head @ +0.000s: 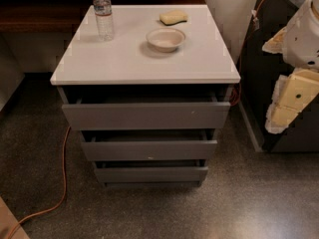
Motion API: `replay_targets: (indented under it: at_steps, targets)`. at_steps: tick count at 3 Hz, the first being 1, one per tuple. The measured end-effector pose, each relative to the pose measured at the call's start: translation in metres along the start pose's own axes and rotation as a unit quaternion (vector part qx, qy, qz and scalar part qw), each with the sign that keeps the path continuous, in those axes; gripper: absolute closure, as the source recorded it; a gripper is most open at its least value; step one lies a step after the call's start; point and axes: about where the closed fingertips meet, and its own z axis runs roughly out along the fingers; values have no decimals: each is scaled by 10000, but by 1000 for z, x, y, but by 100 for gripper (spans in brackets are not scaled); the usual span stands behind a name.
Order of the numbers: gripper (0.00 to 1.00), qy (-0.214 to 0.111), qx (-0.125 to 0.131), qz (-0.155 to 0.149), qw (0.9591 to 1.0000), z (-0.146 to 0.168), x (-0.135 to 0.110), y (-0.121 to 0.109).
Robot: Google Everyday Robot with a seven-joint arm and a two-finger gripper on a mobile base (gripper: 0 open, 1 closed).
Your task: Open bottom drawer
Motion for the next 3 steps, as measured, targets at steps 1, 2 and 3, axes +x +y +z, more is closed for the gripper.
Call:
replay_targets:
  at_steps: [1,2,3]
  targets:
    - [0,0,0,0,10000,0,0,0]
    - [0,-75,-129,-92,9998,19,-12,5]
    - [0,-250,-253,-350,9988,46,-30,21]
